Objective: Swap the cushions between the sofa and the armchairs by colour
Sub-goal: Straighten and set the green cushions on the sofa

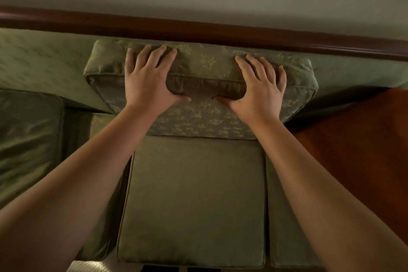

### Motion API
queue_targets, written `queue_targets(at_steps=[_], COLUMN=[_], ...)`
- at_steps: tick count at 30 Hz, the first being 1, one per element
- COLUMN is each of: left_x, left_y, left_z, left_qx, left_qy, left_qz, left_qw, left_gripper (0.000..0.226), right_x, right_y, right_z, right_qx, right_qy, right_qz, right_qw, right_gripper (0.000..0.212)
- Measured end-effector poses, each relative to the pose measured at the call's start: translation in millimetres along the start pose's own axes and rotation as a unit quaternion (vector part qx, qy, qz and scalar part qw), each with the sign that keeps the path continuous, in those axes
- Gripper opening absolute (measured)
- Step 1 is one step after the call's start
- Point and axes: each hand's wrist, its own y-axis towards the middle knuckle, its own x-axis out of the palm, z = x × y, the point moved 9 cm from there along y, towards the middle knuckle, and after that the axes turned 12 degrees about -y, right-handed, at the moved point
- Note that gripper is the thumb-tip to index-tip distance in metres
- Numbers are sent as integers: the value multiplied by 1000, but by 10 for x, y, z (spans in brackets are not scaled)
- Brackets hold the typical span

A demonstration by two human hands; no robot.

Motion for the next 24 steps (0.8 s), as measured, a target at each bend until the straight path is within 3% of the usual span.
queue_targets(at_steps=[5,10,13,18,24], left_x=[189,93,-85,-568,-970], left_y=[21,-18,-21,-430,-1587], left_z=[-60,-42,-45,-348,-1569], left_qx=[-32,-20,-21,-38,-190], left_qy=[-23,-10,-33,-88,-146], left_qz=[-5,-48,-63,23,66], left_qw=[999,999,997,995,969], left_gripper=[110,119,118,93,83], right_x=[151,11,-189,-496,-504], right_y=[22,-13,-33,-295,-664], right_z=[-54,-121,-341,-1437,-2660], right_qx=[6,11,0,-144,-229], right_qy=[-15,-20,6,126,180], right_qz=[-19,-49,-45,26,-27], right_qw=[1000,999,999,981,956], right_gripper=[106,108,96,68,79])
